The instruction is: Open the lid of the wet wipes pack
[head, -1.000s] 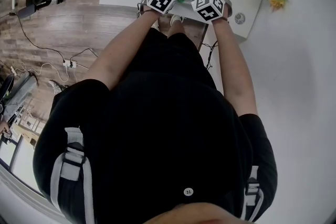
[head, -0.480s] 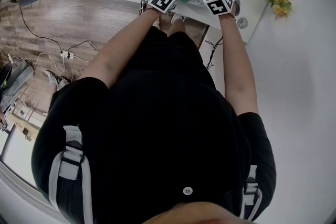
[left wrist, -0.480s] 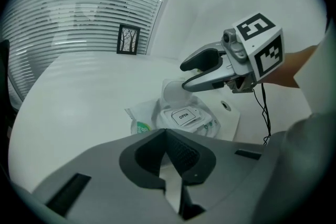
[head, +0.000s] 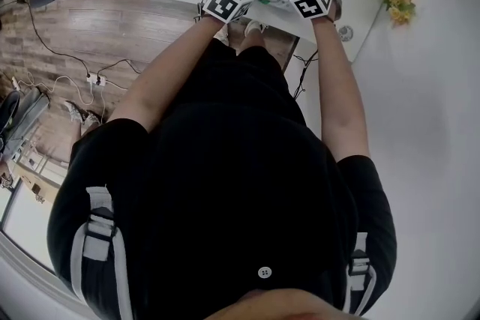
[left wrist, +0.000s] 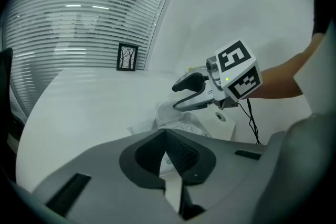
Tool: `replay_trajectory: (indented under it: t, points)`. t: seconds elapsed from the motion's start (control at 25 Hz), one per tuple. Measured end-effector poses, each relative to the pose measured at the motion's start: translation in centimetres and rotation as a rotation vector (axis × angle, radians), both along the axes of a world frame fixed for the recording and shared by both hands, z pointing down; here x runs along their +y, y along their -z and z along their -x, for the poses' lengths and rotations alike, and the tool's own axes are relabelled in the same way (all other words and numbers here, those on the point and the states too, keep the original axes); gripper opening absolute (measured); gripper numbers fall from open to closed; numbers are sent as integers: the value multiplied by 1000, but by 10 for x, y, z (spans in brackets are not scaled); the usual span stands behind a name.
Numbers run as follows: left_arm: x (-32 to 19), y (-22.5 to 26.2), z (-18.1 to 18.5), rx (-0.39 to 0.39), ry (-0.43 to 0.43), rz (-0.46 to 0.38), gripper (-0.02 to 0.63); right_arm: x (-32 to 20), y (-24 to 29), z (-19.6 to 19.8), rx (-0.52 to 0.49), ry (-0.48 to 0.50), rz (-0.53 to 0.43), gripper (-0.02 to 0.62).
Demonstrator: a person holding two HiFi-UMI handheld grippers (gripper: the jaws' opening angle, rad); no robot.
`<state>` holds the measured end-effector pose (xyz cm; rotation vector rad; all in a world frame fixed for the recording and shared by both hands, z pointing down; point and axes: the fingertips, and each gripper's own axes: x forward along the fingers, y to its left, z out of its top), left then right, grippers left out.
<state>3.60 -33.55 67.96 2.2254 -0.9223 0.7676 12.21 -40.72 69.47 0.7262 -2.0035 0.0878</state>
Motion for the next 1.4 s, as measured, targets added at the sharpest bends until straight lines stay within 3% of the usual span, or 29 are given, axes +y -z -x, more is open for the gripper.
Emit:
replay_trajectory:
  t: [0.44, 0.6, 0.84, 1.2, 1.4]
  points:
    - [0, 65, 0, 56, -61, -134, 8, 18, 33, 1, -35, -49, -55, 250]
    - [4, 83, 1, 68, -95, -192, 8, 32, 51, 1, -89, -99, -69, 250]
    - [6, 126, -2, 134, -148, -306, 8, 52, 100, 3, -281, -226, -110, 250]
    - [26, 207, -11, 241, -232, -488, 8, 95, 210, 12, -642, -291, -248, 145]
    - [41, 255, -19, 320, -256, -550, 8, 117, 269, 12, -797, -303, -348, 41]
